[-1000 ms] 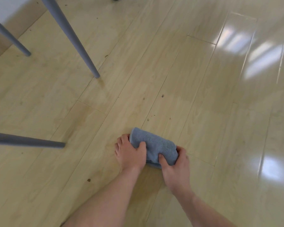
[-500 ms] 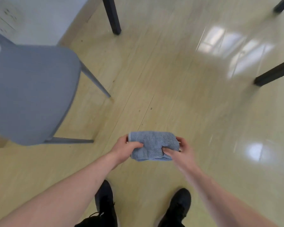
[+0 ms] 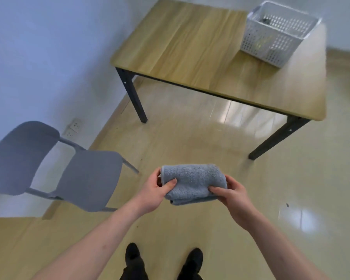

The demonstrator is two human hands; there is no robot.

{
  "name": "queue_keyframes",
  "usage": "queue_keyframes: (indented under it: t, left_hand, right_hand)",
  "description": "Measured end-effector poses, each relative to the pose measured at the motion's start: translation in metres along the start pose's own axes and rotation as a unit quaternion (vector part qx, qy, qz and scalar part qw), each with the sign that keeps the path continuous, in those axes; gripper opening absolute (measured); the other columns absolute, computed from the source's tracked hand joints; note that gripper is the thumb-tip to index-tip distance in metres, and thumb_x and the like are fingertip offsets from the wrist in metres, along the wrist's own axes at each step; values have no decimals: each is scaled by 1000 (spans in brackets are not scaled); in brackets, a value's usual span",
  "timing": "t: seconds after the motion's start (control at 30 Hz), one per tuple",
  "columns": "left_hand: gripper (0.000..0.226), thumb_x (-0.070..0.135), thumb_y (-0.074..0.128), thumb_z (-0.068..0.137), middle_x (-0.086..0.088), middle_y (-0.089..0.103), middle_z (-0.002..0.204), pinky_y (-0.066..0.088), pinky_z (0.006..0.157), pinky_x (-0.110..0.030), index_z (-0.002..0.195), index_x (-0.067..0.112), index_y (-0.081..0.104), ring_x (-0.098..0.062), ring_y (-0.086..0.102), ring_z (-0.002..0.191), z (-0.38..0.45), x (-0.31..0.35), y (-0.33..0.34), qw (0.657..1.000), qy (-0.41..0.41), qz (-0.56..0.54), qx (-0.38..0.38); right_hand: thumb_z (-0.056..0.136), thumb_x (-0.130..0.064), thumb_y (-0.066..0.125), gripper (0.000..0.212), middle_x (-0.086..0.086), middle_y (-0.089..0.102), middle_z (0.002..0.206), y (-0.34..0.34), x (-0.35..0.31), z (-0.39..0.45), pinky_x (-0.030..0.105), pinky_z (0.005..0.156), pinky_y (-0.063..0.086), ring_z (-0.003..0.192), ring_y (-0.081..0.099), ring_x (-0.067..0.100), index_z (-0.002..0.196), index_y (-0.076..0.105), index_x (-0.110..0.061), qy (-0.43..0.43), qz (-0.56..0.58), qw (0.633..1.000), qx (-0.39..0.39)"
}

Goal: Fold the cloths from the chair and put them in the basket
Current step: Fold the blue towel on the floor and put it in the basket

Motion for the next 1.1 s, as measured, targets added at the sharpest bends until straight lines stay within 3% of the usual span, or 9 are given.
queue_keyframes:
  t: [0.07,0.2,0.37,0.47,0.6,0.7,0.93,1.1]
  left_hand:
    - [27,15,69,95,-2,75,113,59,88,-30,121,18,61,-18,72,107,-10,33,13,999,26,-12,21]
    - [29,22,74,93,5,76,110,58,91,-34,120,25,63,-15,72,106,-13,86,28,997,62,-20,42]
    - [39,30,81,83,5,76,108,62,84,-51,117,28,64,-22,73,103,22,153,33,996,83,-20,19]
    - [36,40,78,80,5,75,107,63,79,-45,114,34,67,-23,73,98,52,194,39,993,116,15,1]
    - [22,26,74,93,-6,75,101,57,68,-29,114,25,67,-15,67,80,100,241,48,985,159,67,-3]
    - [20,26,72,95,-3,75,98,55,65,-22,115,26,67,-9,64,75,135,276,54,979,178,96,-18]
    - [15,30,71,95,10,72,88,51,68,-22,108,26,67,-1,64,75,219,345,103,969,194,136,-70]
    - [17,35,72,92,12,73,86,53,72,-30,108,29,69,-5,63,75,275,390,143,960,211,174,-62]
  right_hand:
    - [84,-8,77,40,3,77,111,-11,-36,-15,35,88,57,104,73,20,122,69,-19,-14,14,1000,-1]
    - [90,-13,73,34,6,75,115,-25,-98,-24,45,93,58,107,72,24,123,67,-19,-46,49,998,3]
    - [89,-13,74,29,7,77,105,-40,-171,-9,29,76,58,96,74,20,118,70,-12,-113,69,991,36]
    - [90,-12,73,27,5,78,104,-54,-215,6,27,78,57,96,75,16,117,71,-12,-141,67,987,48]
    - [91,-12,73,23,9,78,106,-77,-269,27,34,90,57,100,75,20,115,73,-12,-165,31,983,71]
    - [91,-16,74,20,6,79,101,-92,-308,45,36,90,59,97,75,19,111,74,-15,-186,-20,978,92]
    - [91,-20,74,15,-3,79,94,-152,-378,79,36,85,59,97,73,20,106,74,-24,-214,-70,962,152]
    - [91,-23,73,15,3,75,106,-204,-424,114,41,93,57,102,69,20,106,70,-26,-228,-72,958,158]
Point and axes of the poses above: each hand's wrist, its own z-axis towards the middle knuckle, its own y-axis out of the palm, x = y × z, the point moved 4 cm from there along z, towards the middle knuckle
